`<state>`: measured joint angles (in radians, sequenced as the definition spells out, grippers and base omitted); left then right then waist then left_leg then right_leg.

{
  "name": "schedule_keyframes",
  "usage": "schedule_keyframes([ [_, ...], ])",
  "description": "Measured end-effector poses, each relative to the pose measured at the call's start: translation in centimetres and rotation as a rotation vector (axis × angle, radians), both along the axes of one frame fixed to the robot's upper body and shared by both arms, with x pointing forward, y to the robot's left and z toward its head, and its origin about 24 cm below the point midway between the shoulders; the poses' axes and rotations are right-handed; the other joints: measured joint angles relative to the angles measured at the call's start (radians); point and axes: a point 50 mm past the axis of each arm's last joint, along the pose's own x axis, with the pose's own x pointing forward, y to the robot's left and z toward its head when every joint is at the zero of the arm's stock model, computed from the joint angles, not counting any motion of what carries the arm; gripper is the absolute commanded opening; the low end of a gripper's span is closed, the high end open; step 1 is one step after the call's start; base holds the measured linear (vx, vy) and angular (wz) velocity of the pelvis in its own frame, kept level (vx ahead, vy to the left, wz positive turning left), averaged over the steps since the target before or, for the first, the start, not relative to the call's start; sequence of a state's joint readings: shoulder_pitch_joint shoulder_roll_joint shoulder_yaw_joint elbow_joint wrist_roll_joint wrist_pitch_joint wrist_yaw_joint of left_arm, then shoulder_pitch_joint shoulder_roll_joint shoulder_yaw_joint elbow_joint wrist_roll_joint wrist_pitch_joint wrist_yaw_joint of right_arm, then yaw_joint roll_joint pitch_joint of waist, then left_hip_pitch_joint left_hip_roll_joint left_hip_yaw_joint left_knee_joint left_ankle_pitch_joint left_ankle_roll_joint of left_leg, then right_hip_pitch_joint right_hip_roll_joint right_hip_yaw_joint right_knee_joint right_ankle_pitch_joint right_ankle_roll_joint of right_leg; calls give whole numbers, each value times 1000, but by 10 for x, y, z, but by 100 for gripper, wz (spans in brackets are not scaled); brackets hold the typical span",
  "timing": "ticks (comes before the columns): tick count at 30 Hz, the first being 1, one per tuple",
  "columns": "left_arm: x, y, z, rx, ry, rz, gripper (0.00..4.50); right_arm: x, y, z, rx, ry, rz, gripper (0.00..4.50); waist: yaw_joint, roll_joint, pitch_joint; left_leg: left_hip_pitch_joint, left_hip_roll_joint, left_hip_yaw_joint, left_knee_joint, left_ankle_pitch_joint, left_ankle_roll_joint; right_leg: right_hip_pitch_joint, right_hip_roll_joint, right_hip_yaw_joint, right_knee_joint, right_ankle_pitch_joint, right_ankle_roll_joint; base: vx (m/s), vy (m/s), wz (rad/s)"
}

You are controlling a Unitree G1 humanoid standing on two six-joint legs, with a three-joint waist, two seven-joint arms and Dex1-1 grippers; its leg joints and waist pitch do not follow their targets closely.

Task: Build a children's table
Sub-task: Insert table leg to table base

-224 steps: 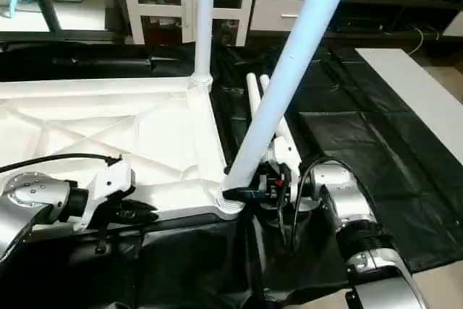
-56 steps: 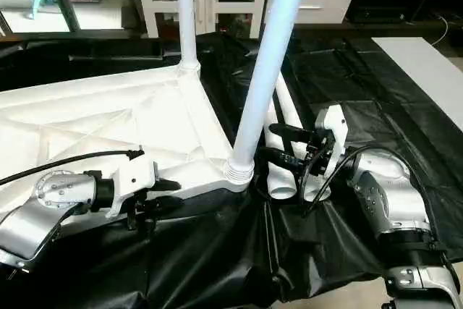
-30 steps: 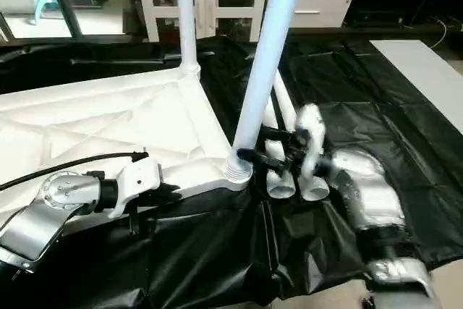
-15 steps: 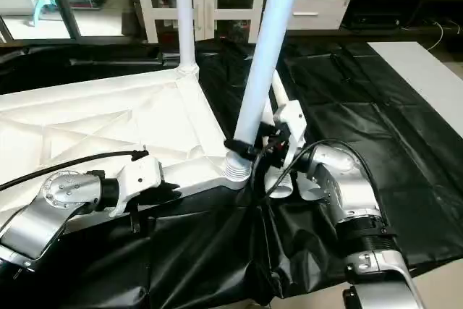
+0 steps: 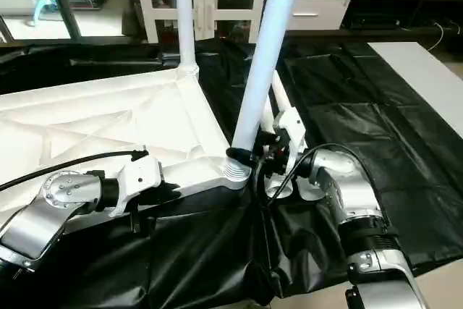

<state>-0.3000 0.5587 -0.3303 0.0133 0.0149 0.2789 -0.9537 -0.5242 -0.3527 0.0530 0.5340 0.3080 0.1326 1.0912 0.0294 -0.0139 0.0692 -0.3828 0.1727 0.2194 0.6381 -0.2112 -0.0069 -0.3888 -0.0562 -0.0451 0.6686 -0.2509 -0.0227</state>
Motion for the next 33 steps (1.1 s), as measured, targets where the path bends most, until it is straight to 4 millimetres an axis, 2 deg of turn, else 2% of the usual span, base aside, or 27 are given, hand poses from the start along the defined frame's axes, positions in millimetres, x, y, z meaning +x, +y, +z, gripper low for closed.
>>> schedule_keyframes([
  [9, 0, 0, 0, 1, 2, 2, 0, 1, 1, -1, 13, 15, 28, 194, -1, -1, 0, 1, 0, 0, 0, 0, -1, 1, 0, 0, 0, 0, 0, 0, 0, 0],
  [20, 0, 0, 0, 1, -1, -1, 0, 1, 1, -3, 39, 40, 27, 190, 0, -1, -1, 2, 0, 0, 0, 0, -1, 1, 0, 0, 0, 0, 0, 0, 0, 0],
  [26, 1, 1, -1, 4, -5, 8, 0, 4, -2, -14, 267, 187, -127, 189, 0, 0, -1, 2, 1, -2, 0, 2, -4, 1, 0, -2, 2, 0, 0, 0, 0, 0],
  [33, 1, 2, -1, 9, -14, 22, 0, 5, -1, -17, 302, 212, -169, 188, 0, 0, -1, 3, 2, -2, 0, 4, -6, 1, 1, -2, 4, 0, 0, 0, 0, 0],
])
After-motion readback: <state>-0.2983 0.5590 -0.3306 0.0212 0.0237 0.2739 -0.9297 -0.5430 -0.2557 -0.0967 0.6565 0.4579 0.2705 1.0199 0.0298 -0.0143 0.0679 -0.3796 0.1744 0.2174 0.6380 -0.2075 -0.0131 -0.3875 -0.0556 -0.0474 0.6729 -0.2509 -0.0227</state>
